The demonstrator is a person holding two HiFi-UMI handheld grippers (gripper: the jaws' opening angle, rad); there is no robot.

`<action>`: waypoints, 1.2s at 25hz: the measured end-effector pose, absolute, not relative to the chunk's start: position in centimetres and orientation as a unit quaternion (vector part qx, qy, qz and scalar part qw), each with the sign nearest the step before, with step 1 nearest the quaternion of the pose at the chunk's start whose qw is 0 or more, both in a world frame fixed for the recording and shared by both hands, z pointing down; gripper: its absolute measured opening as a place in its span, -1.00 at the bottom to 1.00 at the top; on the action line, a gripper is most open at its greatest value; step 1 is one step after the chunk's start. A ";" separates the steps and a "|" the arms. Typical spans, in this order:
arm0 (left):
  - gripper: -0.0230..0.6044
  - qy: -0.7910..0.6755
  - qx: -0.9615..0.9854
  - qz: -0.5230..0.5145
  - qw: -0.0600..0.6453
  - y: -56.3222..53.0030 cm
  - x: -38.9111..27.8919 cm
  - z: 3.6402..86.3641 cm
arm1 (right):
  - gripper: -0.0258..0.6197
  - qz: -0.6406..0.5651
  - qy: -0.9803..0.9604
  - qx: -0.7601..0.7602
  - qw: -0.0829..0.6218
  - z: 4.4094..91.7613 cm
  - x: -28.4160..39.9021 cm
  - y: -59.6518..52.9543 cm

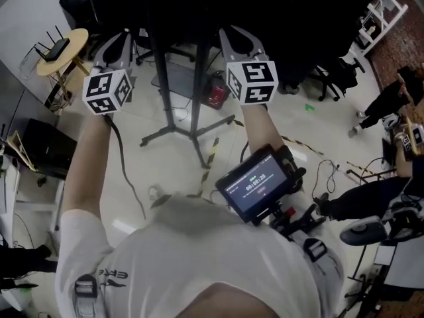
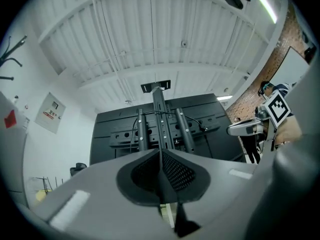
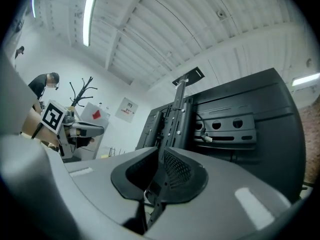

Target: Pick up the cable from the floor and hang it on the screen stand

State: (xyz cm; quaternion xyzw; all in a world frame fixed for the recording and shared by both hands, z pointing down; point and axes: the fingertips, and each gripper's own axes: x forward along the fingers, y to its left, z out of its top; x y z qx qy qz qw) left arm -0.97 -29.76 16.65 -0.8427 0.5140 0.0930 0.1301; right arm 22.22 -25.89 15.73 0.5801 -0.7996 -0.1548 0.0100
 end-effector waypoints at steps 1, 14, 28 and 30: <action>-0.87 0.520 -0.839 0.091 0.130 -29.2 -1.6 16.8 | -0.77 -0.154 -0.804 0.575 0.009 15.9 21.5 -25.6; -0.87 0.530 -0.836 0.095 0.103 -22.8 -12.1 21.1 | -0.85 -0.127 -0.828 0.545 0.025 20.3 7.8 -21.2; -0.87 0.513 -0.856 0.053 0.045 -20.8 -11.5 28.6 | -0.88 -0.048 -0.834 0.546 0.063 29.2 4.7 -19.1; -0.87 0.510 -0.858 0.044 0.038 -19.8 -11.3 30.5 | -0.88 -0.038 -0.837 0.541 0.066 30.9 3.9 -18.2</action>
